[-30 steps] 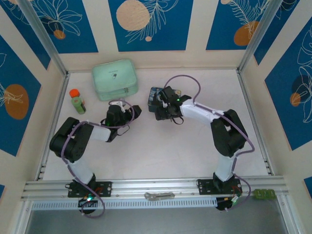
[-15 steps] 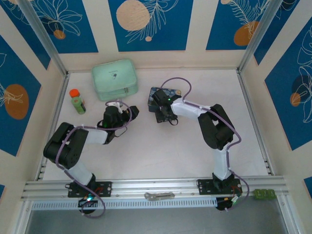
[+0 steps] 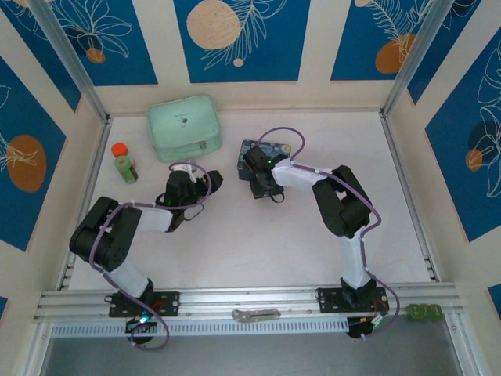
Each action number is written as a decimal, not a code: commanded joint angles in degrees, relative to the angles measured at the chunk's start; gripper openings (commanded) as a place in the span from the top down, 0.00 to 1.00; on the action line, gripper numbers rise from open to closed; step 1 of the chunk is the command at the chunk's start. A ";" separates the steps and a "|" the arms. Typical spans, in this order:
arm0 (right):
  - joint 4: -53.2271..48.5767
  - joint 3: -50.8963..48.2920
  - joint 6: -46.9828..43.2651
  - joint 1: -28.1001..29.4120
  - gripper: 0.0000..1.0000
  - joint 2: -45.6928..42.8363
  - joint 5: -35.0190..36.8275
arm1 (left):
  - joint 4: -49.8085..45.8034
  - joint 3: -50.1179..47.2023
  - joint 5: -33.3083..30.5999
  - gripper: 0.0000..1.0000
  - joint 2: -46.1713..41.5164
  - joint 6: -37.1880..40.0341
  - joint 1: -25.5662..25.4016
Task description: Unlock a padlock with a key
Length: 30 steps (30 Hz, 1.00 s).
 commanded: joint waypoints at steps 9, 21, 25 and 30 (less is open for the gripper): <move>2.51 -2.26 0.21 0.54 0.77 -0.62 2.78 | 1.39 -0.70 -0.65 0.34 -0.79 0.25 0.68; -1.74 -20.74 9.42 0.59 0.79 -22.40 -0.82 | 1.67 -1.31 -0.69 0.10 -2.29 0.59 1.74; -3.52 -23.92 11.00 -4.69 0.80 -27.98 -2.17 | -0.79 -1.61 -1.86 0.00 -4.15 2.03 1.85; -2.93 -27.41 13.54 -14.19 0.80 -31.30 -2.73 | -4.54 -3.13 -4.55 0.00 -8.30 3.82 2.34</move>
